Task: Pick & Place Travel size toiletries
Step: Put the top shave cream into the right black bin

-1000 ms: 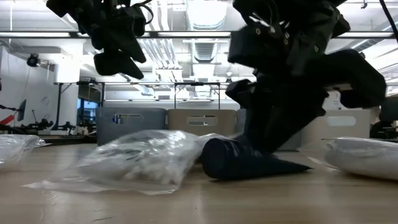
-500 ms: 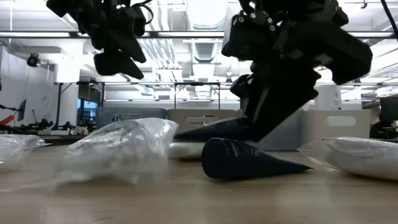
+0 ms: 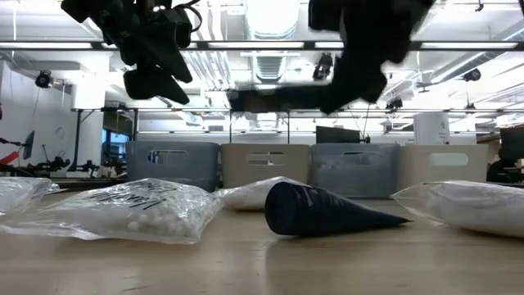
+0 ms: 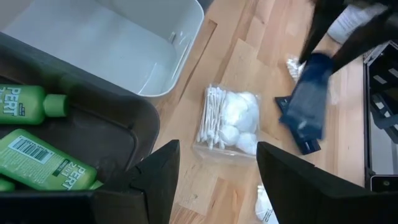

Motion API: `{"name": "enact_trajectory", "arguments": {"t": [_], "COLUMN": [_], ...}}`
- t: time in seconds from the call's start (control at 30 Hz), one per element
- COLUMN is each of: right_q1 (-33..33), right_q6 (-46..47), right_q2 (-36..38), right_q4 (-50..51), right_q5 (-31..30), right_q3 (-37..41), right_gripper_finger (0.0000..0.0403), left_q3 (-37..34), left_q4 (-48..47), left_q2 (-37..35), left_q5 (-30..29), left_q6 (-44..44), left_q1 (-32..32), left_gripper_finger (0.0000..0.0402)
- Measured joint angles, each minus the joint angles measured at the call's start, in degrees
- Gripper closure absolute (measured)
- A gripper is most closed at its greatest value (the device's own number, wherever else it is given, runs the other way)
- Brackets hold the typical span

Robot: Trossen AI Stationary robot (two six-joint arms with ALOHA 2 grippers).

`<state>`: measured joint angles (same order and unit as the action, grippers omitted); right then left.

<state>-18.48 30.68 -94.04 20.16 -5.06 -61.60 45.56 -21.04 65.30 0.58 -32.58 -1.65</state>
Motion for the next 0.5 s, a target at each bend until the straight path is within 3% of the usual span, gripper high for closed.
{"name": "enact_trajectory", "arguments": {"t": [0.1,0.3,0.4,0.5], "right_q1": [0.0,1.7,5.7,10.5], "right_q6": [6.2,28.5,37.2,37.5], "right_q2": [4.5,14.4,17.4,18.0], "right_q4": [2.8,14.9,21.7,23.1], "right_q5": [-6.4,-29.5,-30.8,-29.6], "right_q3": [-0.1,-0.1,0.1,0.5], "right_gripper_finger": [0.0285,0.0285,0.0285,0.0285], "left_q3": [0.0,0.0,0.0,0.0], "left_q4": [0.0,0.0,0.1,0.2], "left_q2": [0.0,0.0,0.0,0.0], "left_q5": [0.0,0.0,0.0,0.0], "left_q6": [0.0,0.0,0.0,0.0], "left_q1": [0.0,0.0,0.0,0.0], "left_gripper_finger": [0.0183,0.0183,0.0183,0.0183]}}
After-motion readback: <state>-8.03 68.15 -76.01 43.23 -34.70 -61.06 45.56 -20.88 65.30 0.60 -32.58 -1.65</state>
